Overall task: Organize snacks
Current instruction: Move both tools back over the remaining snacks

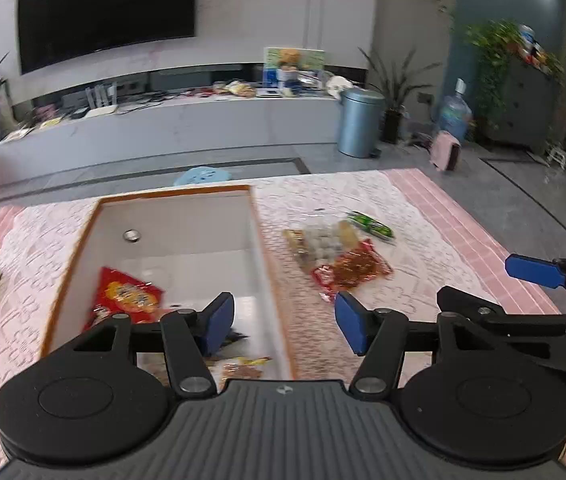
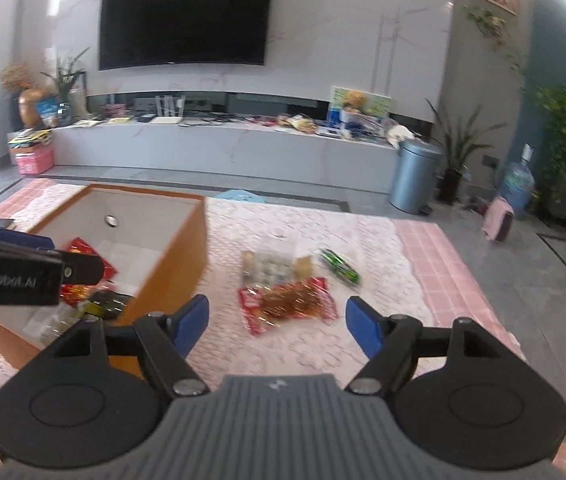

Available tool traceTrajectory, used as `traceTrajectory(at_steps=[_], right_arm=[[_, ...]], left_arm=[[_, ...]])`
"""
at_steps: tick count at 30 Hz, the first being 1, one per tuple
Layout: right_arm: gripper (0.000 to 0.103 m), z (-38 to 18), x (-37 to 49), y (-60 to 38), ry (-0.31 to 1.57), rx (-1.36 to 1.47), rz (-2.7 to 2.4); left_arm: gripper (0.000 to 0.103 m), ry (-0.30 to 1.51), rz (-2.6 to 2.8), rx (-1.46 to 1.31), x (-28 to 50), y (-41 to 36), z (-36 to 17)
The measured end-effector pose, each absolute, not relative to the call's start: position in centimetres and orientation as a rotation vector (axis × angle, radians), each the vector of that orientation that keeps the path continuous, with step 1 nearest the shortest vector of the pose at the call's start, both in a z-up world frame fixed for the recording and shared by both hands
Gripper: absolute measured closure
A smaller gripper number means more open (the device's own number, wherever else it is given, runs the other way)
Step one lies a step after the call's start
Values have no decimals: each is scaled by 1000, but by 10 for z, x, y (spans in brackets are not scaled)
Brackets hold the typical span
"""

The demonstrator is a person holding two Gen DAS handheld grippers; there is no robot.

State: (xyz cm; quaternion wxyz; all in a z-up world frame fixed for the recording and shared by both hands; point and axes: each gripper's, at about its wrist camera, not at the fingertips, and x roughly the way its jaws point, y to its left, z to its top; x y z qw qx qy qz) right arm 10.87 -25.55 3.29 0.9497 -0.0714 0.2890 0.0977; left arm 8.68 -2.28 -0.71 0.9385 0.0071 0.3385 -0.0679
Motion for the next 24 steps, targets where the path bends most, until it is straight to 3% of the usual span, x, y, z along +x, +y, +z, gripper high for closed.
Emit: traceTrajectory(at_steps=[7,14,18,24], right_arm=[[26,13,119,-297,635,-102,116],[24,-14,137,-325,693,-49,75],[8,-25,148,-330,700,-31,83],[7,-39,170,-330,699,-42,116]], left_arm=[[33,733,-203,67,102,-62,-19],[21,785,-226,38,124,-75,-34],[18,802,-231,38,135,-77,-39],[18,832,-212,11,159,-70,-46]])
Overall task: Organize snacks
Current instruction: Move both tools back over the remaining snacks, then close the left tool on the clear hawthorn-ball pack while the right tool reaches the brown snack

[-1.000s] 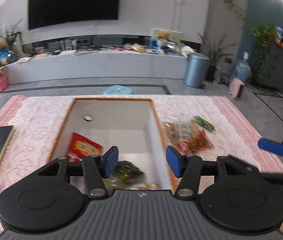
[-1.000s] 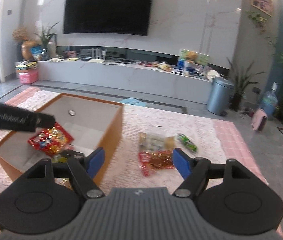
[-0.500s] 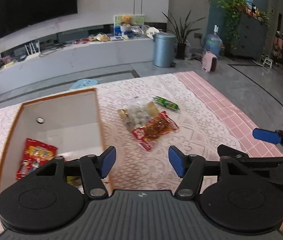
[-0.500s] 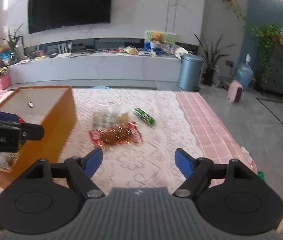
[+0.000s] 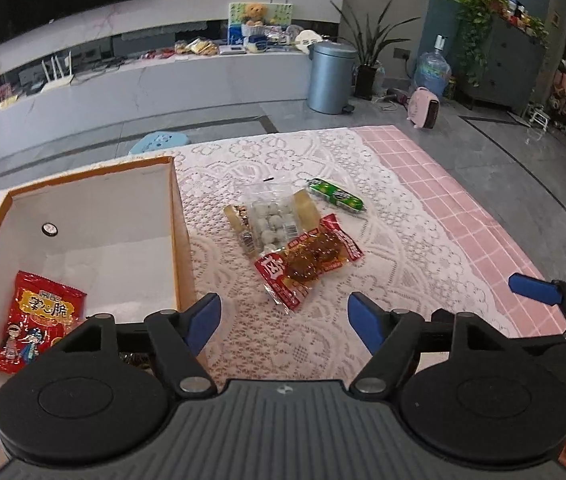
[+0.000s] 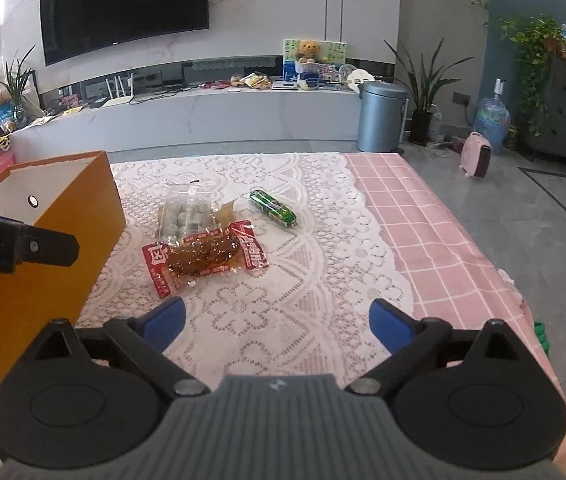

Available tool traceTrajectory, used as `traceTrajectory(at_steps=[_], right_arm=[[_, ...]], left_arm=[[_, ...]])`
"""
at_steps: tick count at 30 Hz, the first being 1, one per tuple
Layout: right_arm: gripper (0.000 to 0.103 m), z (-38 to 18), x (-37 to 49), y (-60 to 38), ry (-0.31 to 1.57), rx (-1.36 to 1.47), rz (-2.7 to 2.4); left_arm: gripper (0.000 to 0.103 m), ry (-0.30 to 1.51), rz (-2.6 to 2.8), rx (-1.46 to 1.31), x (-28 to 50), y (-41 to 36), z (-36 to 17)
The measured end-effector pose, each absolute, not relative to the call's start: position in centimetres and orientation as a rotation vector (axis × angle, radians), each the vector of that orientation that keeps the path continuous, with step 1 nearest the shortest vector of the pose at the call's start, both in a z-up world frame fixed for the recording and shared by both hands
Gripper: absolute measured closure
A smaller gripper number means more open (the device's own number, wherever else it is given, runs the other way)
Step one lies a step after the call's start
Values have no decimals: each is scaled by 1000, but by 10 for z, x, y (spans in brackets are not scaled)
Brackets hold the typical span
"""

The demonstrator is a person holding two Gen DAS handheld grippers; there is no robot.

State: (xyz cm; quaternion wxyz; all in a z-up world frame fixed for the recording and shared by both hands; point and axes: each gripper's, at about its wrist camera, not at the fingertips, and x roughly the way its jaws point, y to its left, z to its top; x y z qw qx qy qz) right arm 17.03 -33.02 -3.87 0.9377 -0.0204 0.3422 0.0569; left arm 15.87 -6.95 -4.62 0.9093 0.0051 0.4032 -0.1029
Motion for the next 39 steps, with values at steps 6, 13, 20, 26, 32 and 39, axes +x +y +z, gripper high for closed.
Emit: traceTrajectory(at_steps=[6,13,20,26,32,39], right_arm=[[7,-52,202,-322,738,-94,157],[7,-66,240,-315,806,-65,235],[25,-84,284,-311,846,-43,195],[44,-99,311,-315,862,47,176],[44,-111,320,-322,834,98,199],[41,-121,325,-323,819,112,225]], left_arm=[[18,875,-236,-35,187,-68,-54],[25,919,-261,11,224,-76,-62],[26,947,-279,64,264,-84,-78],[26,975,-254,99,289,-97,-97],[26,1009,-243,110,311,-105,-113],[21,1029,-197,138,328,-107,-130]])
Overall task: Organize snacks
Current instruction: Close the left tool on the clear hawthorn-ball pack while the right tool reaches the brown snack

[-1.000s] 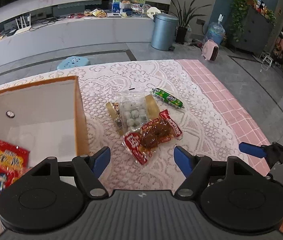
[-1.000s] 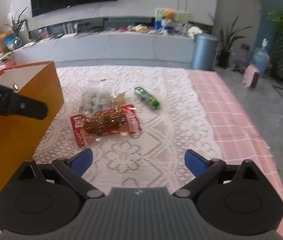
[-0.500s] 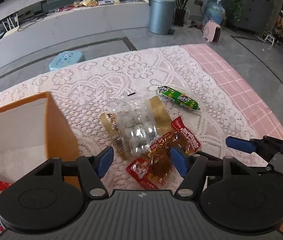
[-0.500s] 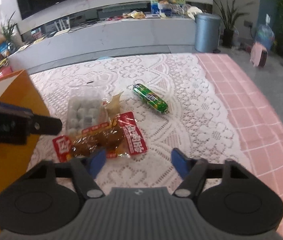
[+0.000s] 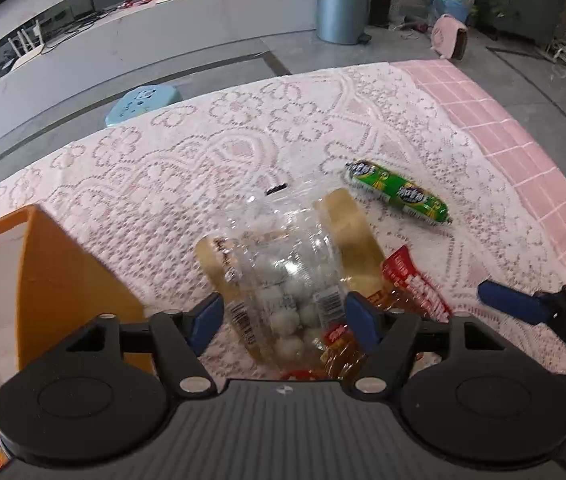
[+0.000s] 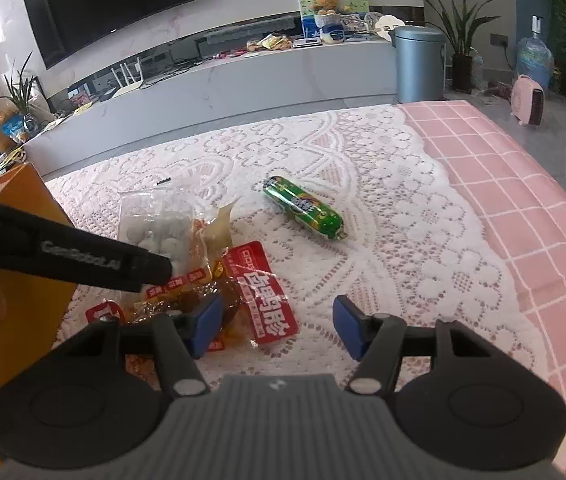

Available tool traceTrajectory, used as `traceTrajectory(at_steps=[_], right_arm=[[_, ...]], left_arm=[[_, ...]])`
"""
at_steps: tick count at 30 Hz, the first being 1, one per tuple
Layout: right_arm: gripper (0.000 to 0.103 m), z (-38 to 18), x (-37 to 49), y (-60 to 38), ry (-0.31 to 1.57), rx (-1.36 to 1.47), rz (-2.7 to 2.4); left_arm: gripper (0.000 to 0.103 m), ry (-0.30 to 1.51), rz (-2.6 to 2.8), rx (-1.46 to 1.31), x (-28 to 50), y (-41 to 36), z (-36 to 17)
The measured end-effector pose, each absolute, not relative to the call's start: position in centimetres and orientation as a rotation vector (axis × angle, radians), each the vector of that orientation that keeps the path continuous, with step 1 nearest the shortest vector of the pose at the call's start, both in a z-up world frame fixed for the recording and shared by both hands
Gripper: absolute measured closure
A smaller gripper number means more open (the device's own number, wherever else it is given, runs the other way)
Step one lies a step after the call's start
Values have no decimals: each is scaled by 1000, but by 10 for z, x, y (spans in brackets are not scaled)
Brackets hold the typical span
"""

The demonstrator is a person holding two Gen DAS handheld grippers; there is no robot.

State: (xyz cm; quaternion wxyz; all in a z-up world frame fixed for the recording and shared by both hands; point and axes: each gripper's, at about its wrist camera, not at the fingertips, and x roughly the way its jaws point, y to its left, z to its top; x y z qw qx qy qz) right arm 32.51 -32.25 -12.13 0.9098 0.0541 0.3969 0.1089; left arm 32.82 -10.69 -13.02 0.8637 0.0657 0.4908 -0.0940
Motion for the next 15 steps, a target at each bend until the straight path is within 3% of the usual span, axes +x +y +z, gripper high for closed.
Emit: traceTrajectory(at_steps=[5,7,8,11,12,15], right_arm=[[37,-125,326,-321,811,111,246],[36,-127,327,-322,813,120,248],[35,-128,328,-323,814,129,246],[33,-129,329,-327,824,166,243],[33,-129,330,-329,827,179,242],[32,-129,329,-329,825,188,240]], left_arm=[[20,1001,-231,170,329,-116,-135],[27,973,-243,181,326,-118,-135],[35,954,-239,183,325,-118,-134],[38,952,-239,149,324,-114,-129],[52,949,-241,143,323,-113,-127],[63,923,-244,151,315,-111,-118]])
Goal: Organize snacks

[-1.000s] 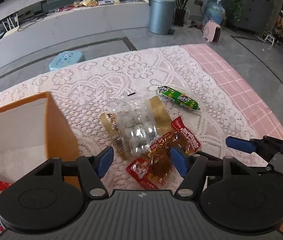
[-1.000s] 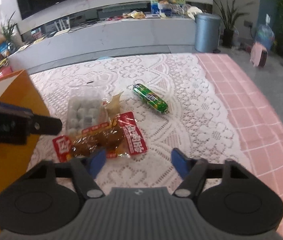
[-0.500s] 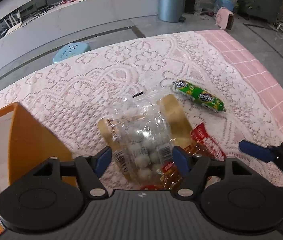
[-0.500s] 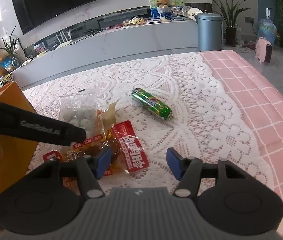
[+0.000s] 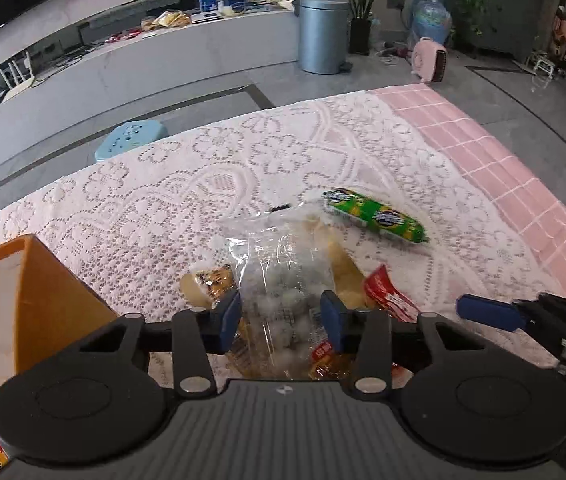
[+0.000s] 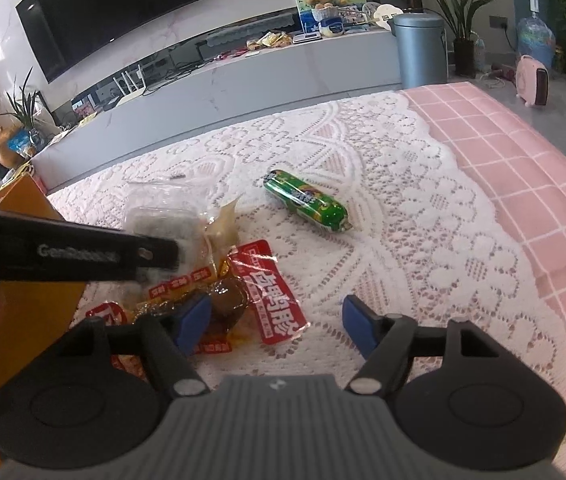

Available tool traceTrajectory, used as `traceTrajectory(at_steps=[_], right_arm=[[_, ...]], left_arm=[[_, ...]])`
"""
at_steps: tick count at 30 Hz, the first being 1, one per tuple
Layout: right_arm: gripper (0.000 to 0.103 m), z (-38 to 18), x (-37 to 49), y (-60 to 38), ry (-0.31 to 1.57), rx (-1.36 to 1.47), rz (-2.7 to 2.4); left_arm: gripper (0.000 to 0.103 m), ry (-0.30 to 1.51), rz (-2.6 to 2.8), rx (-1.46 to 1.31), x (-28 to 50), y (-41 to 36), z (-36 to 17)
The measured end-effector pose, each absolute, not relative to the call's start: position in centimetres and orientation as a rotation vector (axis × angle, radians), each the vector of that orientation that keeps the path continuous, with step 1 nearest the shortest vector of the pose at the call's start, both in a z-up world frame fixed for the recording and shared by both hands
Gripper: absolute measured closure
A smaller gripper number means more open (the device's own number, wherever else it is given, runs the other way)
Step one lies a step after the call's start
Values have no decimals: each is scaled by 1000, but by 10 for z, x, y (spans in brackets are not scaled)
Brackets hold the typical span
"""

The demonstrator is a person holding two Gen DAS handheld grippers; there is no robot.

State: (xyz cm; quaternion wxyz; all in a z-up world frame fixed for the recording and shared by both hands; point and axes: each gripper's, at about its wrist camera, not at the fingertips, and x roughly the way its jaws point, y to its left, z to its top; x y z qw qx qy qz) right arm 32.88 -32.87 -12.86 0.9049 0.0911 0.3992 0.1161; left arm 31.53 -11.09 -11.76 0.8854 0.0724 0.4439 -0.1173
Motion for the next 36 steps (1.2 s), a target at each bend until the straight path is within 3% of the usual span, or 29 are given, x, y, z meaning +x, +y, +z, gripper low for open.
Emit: traceTrajectory(at_steps=[5,15,20,28,32,36], right_arm=[[31,-126,328,-331,825,194,234],[32,-121,328,-344,850,234,235],[39,-121,329,-349,857,223,204],[41,-119,329,-366,858,262,165],[41,-116,327,-376,860,285,150],[41,-113,321,-383,874,294,126]], left_arm=[[73,918,-280,126,305,-106,-101],[75,846,-430,290,281,-120,-93],[75,854,-493,345,287,-134,-92],[78,966,-631,431,280,-157,-101],[75,939,-614,442,274,-162,-109],[64,952,-635,429,272,-170,-113]])
